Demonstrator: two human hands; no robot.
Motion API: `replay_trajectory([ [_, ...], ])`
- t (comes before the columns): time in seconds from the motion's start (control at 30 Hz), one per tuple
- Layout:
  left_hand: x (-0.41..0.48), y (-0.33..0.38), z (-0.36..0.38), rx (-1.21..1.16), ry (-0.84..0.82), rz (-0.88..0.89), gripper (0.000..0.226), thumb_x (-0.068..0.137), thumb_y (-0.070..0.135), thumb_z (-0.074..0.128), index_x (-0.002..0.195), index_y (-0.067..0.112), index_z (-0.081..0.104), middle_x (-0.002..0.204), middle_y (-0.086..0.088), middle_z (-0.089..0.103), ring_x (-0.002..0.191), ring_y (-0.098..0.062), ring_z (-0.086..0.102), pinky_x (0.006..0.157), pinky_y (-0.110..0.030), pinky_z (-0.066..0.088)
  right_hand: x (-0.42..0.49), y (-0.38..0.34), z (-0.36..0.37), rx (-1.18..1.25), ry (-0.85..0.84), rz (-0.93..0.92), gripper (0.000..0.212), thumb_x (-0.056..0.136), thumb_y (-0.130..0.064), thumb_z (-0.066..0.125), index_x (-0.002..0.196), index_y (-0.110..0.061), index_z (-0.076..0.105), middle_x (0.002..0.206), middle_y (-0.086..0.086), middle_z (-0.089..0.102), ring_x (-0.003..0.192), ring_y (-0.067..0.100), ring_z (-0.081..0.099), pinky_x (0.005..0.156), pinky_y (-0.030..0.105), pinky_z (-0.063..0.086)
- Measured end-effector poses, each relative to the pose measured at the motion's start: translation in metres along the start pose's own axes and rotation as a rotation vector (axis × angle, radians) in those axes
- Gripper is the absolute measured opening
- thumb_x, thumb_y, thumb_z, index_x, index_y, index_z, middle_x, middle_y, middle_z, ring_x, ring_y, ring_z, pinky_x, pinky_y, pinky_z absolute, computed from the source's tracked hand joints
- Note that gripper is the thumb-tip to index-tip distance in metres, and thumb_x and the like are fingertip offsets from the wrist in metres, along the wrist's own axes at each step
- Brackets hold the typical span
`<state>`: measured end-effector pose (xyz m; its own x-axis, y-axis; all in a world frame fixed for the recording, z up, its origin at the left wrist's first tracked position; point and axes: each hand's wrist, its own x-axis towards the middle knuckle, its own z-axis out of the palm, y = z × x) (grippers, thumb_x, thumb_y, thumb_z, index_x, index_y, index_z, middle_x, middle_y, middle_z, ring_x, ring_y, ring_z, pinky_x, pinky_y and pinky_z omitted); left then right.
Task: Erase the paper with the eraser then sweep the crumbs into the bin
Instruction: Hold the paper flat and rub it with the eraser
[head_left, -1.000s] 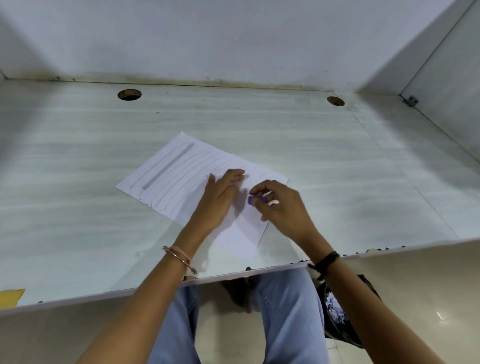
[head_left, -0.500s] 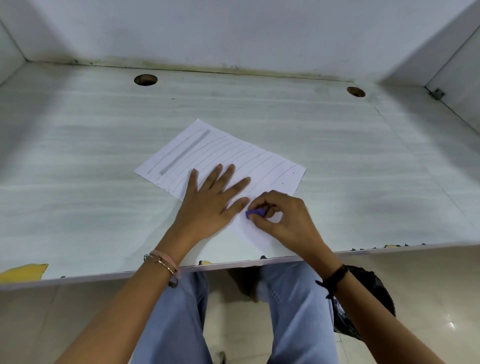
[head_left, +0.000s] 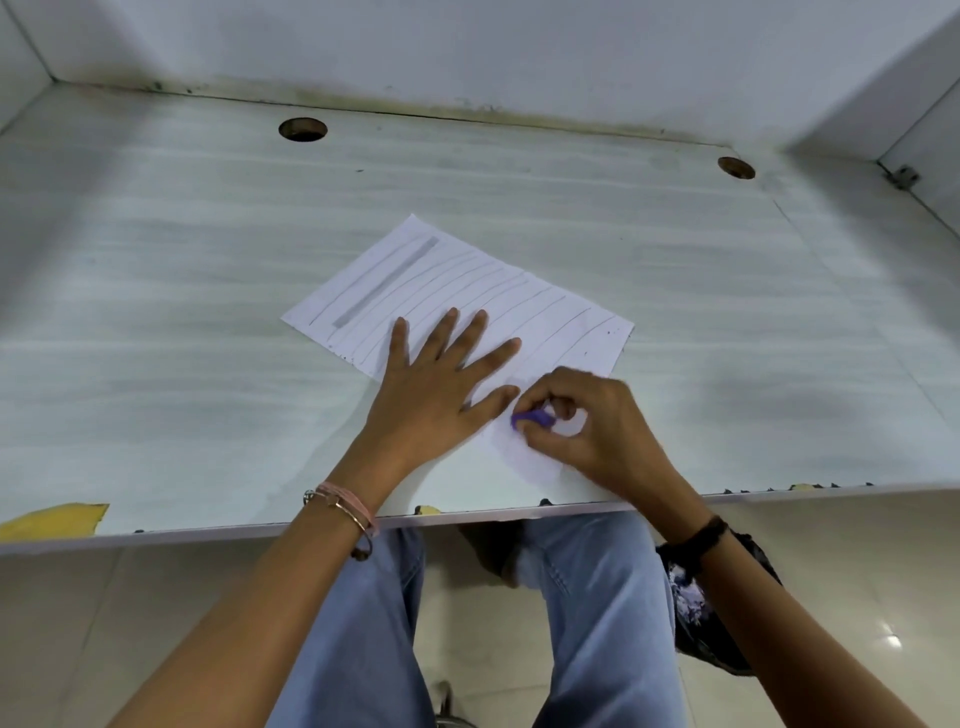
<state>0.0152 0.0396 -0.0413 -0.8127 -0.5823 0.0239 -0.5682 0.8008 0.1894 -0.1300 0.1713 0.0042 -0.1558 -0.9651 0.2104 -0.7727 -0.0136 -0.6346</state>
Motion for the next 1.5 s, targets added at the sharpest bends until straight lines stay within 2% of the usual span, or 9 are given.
replay_trajectory([
  [0.33, 0.000, 0.000, -0.002, 0.031, -0.013, 0.011, 0.075, 0.081, 0.074, -0.012, 0.151, 0.047, -0.008, 0.163, 0.006, -0.015, 0.149, -0.020, -0.017, 0.116, -0.060, -0.011, -0.006, -0.007, 0.005, 0.013, -0.101, -0.013, 0.012, 0.071, -0.013, 0.076, 0.082, -0.018, 0.073, 0.077, -0.016, 0.063, 0.072, 0.000, 0.051, 0.066, 0.010, 0.038],
  [0.47, 0.000, 0.000, -0.001, 0.007, -0.015, 0.011, 0.075, 0.080, 0.074, -0.013, 0.151, 0.049, -0.008, 0.163, 0.007, -0.014, 0.150, -0.019, -0.016, 0.116, -0.061, -0.010, 0.004, -0.005, -0.001, 0.002, 0.041, 0.074, 0.010, 0.072, -0.012, 0.074, 0.080, -0.018, 0.071, 0.076, -0.010, 0.064, 0.073, -0.001, 0.052, 0.065, 0.006, 0.037],
  [0.6, 0.001, 0.000, -0.002, 0.024, -0.019, 0.007, 0.069, 0.088, 0.073, -0.002, 0.152, 0.047, -0.007, 0.163, 0.006, -0.015, 0.149, -0.020, -0.017, 0.116, -0.060, -0.012, -0.001, -0.010, -0.002, 0.016, -0.153, 0.005, 0.011, 0.070, -0.014, 0.075, 0.080, -0.017, 0.072, 0.076, -0.010, 0.066, 0.071, -0.001, 0.051, 0.064, 0.009, 0.036],
  [0.73, 0.001, 0.000, -0.001, 0.026, -0.006, 0.009, 0.073, 0.083, 0.075, -0.009, 0.151, 0.048, -0.008, 0.163, 0.007, -0.014, 0.150, -0.019, -0.016, 0.115, -0.060, -0.011, 0.006, -0.008, 0.000, 0.004, 0.024, 0.078, 0.008, 0.070, -0.016, 0.072, 0.078, -0.019, 0.070, 0.072, -0.013, 0.062, 0.069, 0.000, 0.051, 0.063, 0.008, 0.036],
  [0.87, 0.001, 0.000, -0.001, 0.019, -0.017, 0.005, 0.073, 0.083, 0.075, -0.007, 0.151, 0.048, -0.008, 0.163, 0.007, -0.016, 0.149, -0.019, -0.018, 0.115, -0.060, -0.012, -0.002, -0.014, 0.001, 0.020, -0.146, 0.030, 0.010, 0.068, -0.018, 0.074, 0.077, -0.018, 0.072, 0.072, -0.014, 0.064, 0.069, 0.002, 0.051, 0.063, 0.010, 0.036],
  [1.0, 0.002, -0.001, 0.001, 0.023, -0.011, 0.003, 0.078, 0.076, 0.072, -0.015, 0.150, 0.049, -0.010, 0.163, 0.007, -0.015, 0.150, -0.019, -0.016, 0.115, -0.060, -0.010, 0.007, -0.010, -0.002, -0.001, 0.042, 0.133, 0.010, 0.071, -0.011, 0.074, 0.077, -0.018, 0.070, 0.071, -0.015, 0.061, 0.070, -0.001, 0.052, 0.062, 0.008, 0.036],
  [1.17, 0.002, -0.001, 0.001, 0.009, -0.002, 0.003, 0.077, 0.077, 0.072, -0.013, 0.150, 0.049, -0.009, 0.163, 0.008, -0.015, 0.149, -0.019, -0.017, 0.115, -0.060, -0.012, -0.002, -0.015, -0.001, 0.025, -0.145, 0.062, 0.010, 0.071, -0.011, 0.075, 0.077, -0.017, 0.072, 0.071, -0.012, 0.064, 0.063, 0.010, 0.049, 0.058, 0.013, 0.037],
  [1.3, 0.001, 0.000, 0.001, 0.006, -0.005, 0.000, 0.078, 0.076, 0.072, -0.015, 0.150, 0.049, -0.010, 0.163, 0.008, -0.015, 0.149, -0.018, -0.016, 0.115, -0.060, -0.012, 0.004, -0.010, -0.003, -0.005, 0.030, 0.125, 0.011, 0.073, -0.009, 0.075, 0.079, -0.017, 0.071, 0.070, -0.019, 0.058, 0.066, -0.002, 0.051, 0.061, 0.006, 0.036],
  [1.5, 0.002, 0.000, 0.001, 0.026, -0.006, 0.001, 0.078, 0.075, 0.072, -0.015, 0.150, 0.048, -0.011, 0.163, 0.007, -0.016, 0.149, -0.019, -0.017, 0.114, -0.059, -0.013, 0.003, -0.011, -0.003, 0.009, -0.083, 0.107, 0.010, 0.072, -0.012, 0.076, 0.079, -0.018, 0.072, 0.073, -0.017, 0.062, 0.068, -0.001, 0.051, 0.061, 0.009, 0.037],
])
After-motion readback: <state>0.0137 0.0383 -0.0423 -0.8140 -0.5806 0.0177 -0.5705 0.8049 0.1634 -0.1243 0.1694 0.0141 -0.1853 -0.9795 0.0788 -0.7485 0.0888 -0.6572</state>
